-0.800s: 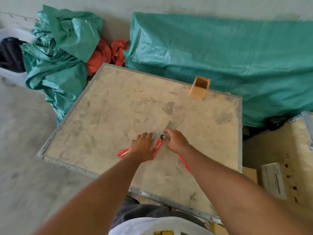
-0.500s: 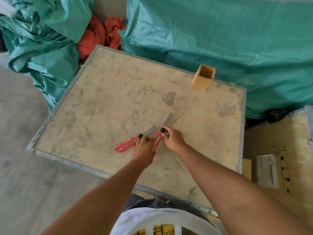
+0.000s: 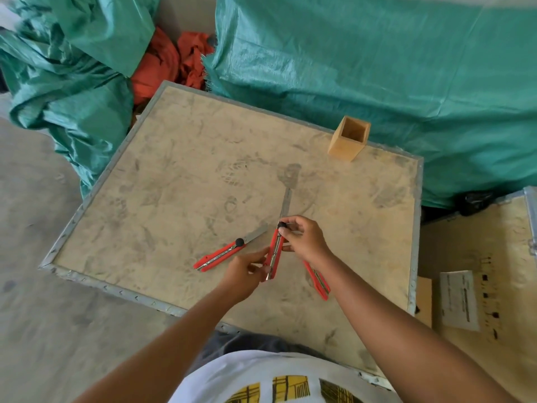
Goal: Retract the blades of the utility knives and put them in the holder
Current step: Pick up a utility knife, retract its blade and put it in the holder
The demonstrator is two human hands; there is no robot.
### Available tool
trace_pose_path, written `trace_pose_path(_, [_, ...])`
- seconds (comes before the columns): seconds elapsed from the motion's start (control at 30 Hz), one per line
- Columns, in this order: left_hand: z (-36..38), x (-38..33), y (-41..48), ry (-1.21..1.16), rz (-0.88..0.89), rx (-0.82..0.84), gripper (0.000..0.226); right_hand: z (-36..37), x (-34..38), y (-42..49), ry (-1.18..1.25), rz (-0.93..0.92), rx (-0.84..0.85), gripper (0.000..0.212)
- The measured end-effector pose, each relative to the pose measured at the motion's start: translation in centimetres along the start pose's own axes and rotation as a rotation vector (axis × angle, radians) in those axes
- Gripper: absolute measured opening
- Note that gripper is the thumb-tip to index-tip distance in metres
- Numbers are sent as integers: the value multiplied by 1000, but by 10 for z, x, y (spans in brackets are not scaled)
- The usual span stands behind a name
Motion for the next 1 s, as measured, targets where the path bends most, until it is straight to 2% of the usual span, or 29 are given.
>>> trace_pose_path(0.13, [-2, -20, -24, -274, 0, 24, 58, -17, 26, -19, 65, -89, 54, 22])
trace_pose_path(0.3, [-2, -37, -46, -439, 72, -112, 48, -31, 55, -44, 92, -219, 111, 22])
trace_pose_path(0.43, [-11, -51, -58, -578, 108, -166, 44, -27, 63, -64, -74, -293, 192, 23])
trace_pose_path(0.53, [-25, -56, -62, -651, 140, -185, 38, -22, 67, -80, -191, -356, 182, 21])
trace_pose_path(0.73, [-46, -60, -67, -719, 187, -61, 33, -8, 83, -112, -293, -454, 119, 23])
trace_pose_path(0.87, [-56, -61, -71, -705, 229, 27, 32, 0, 90, -126, -346, -472, 76, 32])
trace_pose_path(1.0, [-68, -64, -72, -701, 251, 135, 33, 6, 96, -140, -280, -452, -45, 18])
Point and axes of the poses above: each hand's wrist, its own y-axis towards the middle knuckle, its own z-axis out of the palm, x = y × z, the point moved 5 cm from there along y, towards the middle knuckle
